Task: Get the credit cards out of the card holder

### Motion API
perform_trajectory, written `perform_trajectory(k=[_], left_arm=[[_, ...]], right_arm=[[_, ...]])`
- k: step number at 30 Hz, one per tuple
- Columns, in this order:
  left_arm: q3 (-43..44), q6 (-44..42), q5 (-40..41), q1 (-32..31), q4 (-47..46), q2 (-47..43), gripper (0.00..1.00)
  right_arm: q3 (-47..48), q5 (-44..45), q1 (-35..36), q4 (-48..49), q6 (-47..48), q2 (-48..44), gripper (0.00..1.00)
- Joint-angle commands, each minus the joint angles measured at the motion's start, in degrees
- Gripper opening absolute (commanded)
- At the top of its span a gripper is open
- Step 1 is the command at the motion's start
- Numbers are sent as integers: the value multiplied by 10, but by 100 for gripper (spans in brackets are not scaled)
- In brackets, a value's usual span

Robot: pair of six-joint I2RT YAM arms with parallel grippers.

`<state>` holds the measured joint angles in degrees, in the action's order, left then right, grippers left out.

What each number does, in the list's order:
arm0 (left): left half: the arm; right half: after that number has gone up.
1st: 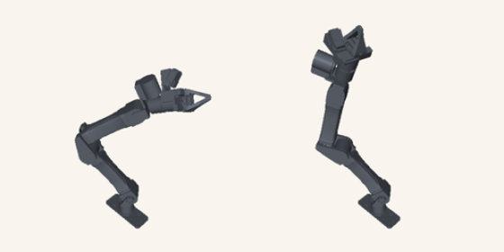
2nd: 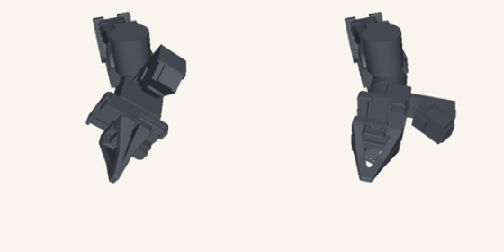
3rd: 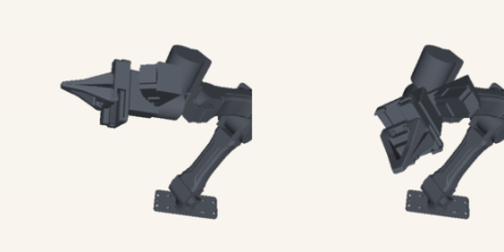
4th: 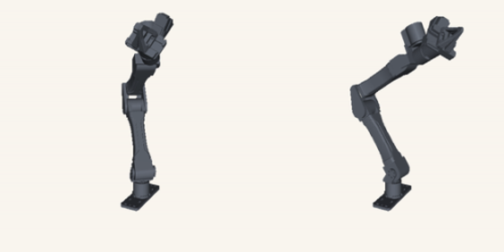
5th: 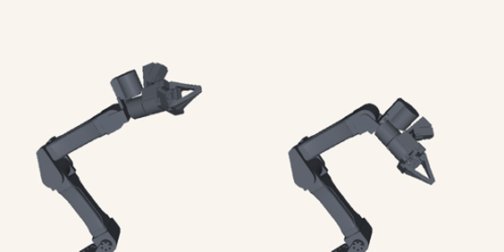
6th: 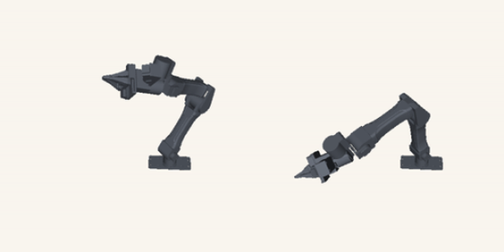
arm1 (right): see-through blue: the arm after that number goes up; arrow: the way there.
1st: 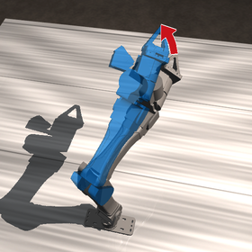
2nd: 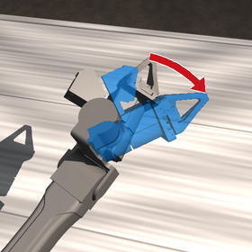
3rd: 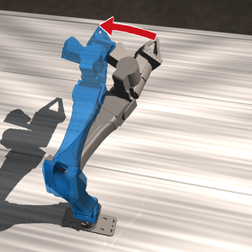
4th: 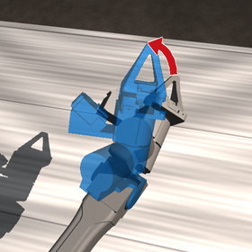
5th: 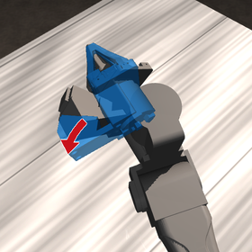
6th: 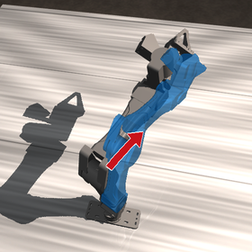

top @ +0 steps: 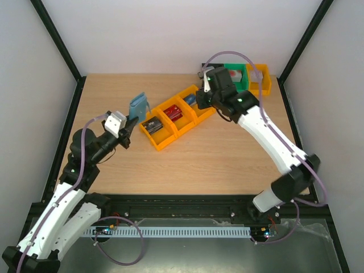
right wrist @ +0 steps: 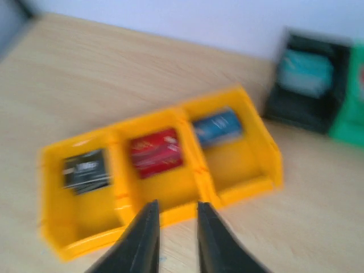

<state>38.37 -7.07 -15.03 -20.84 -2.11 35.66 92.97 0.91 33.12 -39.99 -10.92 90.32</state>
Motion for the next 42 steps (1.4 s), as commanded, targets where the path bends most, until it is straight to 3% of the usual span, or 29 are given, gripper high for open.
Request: perform_trajectory(k=[1,4,6,8,15,28,42], left_arm=[[39,134,-144,7,-21,18,2],[36,230,-255,13,-79,26,2],[29,286,-353,16,-177,28,2],[34,286,-417,16,-227,37,2],[34,299,-453,16,-282,44,2],[44,288,-456,10,-273,48,2],[40,280,-470,5,-274,34,2]], right_arm=[[25,-260,10,47,76,-62,30],[13,-450,10,109,52,-89,48],[1,-531,10,158,29,-107,52],[-12,-570,10,201,15,-128,53],[-48,-668,13,258,-30,-155,56],[-65,-676,72,254,-22,-172,58],[-52,-552,85,148,62,-178,48]])
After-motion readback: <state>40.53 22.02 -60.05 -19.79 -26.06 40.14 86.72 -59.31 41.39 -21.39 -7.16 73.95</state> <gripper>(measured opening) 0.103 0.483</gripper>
